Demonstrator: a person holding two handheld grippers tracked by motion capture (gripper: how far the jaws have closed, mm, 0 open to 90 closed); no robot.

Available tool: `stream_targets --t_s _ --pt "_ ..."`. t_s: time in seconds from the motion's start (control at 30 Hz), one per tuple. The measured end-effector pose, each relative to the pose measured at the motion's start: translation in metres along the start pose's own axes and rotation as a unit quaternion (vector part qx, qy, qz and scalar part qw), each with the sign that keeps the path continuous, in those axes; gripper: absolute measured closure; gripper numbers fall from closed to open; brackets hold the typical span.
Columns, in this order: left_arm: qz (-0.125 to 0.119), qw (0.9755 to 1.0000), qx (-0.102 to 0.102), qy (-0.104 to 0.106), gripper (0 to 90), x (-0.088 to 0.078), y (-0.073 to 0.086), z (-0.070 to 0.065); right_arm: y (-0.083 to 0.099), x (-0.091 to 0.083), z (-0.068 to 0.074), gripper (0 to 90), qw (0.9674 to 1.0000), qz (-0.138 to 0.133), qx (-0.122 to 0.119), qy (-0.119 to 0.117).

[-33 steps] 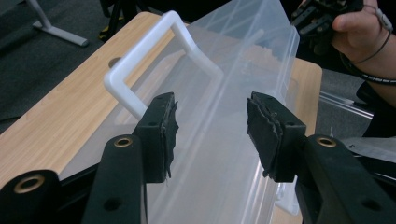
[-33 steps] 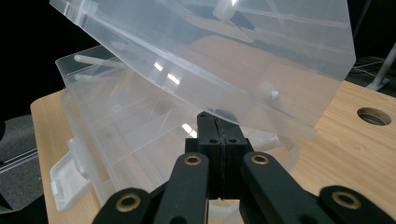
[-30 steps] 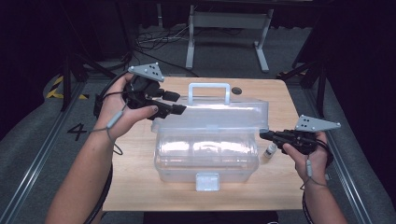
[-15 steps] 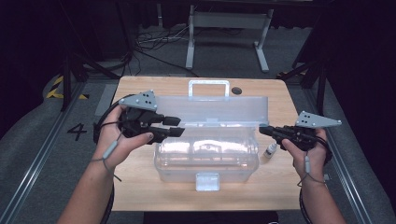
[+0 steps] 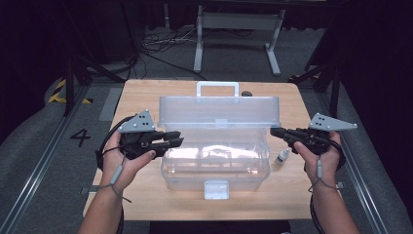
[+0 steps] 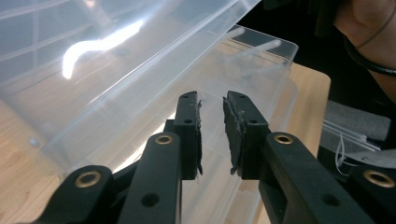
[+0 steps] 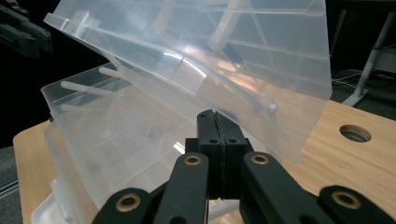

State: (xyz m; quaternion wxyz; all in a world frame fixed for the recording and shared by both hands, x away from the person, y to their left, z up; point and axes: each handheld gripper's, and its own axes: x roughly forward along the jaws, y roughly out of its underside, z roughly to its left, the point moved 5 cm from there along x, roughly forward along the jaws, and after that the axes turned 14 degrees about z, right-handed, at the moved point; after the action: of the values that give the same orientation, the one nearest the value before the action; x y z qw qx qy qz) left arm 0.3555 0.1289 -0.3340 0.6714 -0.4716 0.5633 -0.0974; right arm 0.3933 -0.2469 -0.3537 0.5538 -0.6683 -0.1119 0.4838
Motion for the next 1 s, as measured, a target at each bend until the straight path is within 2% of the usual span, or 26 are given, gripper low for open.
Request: stream_targets --t_s 0.07,0.13,0.23,0.3,0.33,0.4,0.57,0.7,0.8,0.87,1.0 --pt "0.007 0.9998 -0.003 -0.016 75.0 0.004 0.002 0.005 0.0 0.0 0.0 90.0 1.0 -0.002 0.001 0.0" --pt "0.004 0.9997 -0.01 -0.02 75.5 0.007 0.004 0.008 -0.001 0.0 -0.001 90.0 1.0 -0.004 0.002 0.0" --pt "0.006 0.9989 -0.018 -0.043 76.3 0.009 0.007 0.014 -0.001 0.001 -0.001 90.0 1.0 -0.005 0.002 0.002" --pt "0.002 0.9985 -0.02 -0.051 76.2 0.01 0.007 0.016 -0.002 0.001 -0.001 90.0 1.0 -0.005 0.002 0.003" --pt "-0.006 0.9972 -0.024 -0.071 74.9 0.01 0.008 0.02 -0.001 0.001 -0.001 90.0 1.0 -0.006 0.004 0.003" --pt "-0.012 0.9965 -0.029 -0.078 75.0 0.01 0.008 0.024 -0.001 0.001 -0.001 90.0 1.0 -0.005 0.005 0.003" --pt "-0.024 0.9958 -0.043 -0.077 80.2 0.011 0.009 0.028 -0.001 0.001 0.001 90.0 0.9999 -0.007 0.003 0.01" --pt "-0.032 0.9948 -0.051 -0.083 89.3 0.011 0.009 0.032 -0.002 0.001 0.003 90.0 0.9998 -0.001 -0.004 0.021" --pt "-0.039 0.9945 -0.055 -0.08 89.7 0.011 0.008 0.034 -0.002 0.001 0.004 90.0 0.9998 -0.004 -0.003 0.021" --pt "-0.039 0.9941 -0.052 -0.087 89.8 0.012 0.007 0.036 -0.002 0.0 0.004 90.0 0.9998 -0.004 -0.001 0.019" --pt "-0.039 0.994 -0.053 -0.087 89.8 0.012 0.007 0.036 -0.001 -0.001 0.002 90.0 0.9998 -0.004 0.002 0.018"
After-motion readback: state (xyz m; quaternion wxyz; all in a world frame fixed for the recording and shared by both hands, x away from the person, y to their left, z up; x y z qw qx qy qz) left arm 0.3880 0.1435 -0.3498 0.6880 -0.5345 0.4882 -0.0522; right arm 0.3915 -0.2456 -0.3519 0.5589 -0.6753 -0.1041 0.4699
